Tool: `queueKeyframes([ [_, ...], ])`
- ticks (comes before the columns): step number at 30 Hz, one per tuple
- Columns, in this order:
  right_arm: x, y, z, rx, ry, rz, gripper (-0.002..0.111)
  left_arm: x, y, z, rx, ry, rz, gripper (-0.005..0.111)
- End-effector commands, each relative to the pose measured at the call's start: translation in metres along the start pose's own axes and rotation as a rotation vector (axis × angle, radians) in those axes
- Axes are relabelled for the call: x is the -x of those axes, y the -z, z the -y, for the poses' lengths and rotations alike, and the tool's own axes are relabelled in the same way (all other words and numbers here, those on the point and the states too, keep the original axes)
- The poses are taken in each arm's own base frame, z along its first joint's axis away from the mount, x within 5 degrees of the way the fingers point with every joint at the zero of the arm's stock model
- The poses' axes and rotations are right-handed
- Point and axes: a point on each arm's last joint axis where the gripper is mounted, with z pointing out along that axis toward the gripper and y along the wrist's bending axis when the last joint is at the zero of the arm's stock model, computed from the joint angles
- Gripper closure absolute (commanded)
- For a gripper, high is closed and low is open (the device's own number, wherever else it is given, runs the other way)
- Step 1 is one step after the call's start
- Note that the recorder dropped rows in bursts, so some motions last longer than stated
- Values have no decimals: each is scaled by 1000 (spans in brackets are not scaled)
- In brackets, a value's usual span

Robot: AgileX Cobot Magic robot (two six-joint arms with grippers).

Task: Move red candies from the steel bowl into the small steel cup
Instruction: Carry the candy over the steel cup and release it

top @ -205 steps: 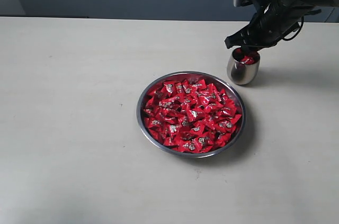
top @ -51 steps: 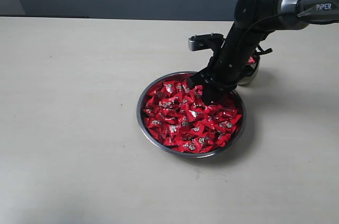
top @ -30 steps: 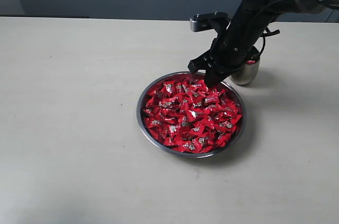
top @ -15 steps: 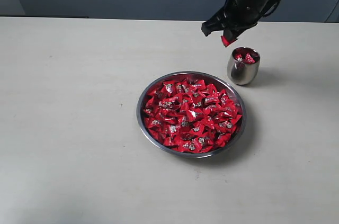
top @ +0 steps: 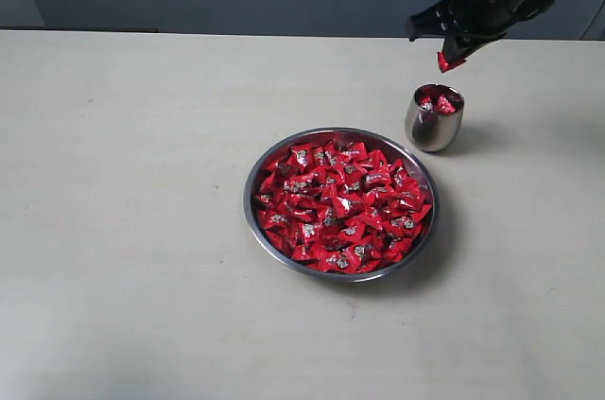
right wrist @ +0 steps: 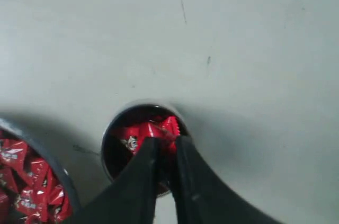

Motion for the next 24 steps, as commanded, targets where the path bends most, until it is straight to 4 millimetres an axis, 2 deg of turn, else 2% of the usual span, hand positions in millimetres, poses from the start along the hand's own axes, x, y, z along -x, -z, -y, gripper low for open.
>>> queueKeyframes([
  [1, -1, -14, -1, 25, 1, -28, 100, -1, 0, 0, -6, -4, 3, 106],
  [5, -5, -27, -1, 29, 1, -63, 100, -1, 0, 0, -6, -4, 3, 106],
  [19, -5, -33, 1, 6, 19, -63, 100, -1, 0, 0, -6, -4, 3, 106],
  [22, -6, -38, 0, 12, 15, -72, 92, -1, 0, 0, -6, -4, 3, 106],
  [24, -6, -40, 0, 12, 15, -75, 81, -1, 0, 0, -6, -4, 3, 106],
])
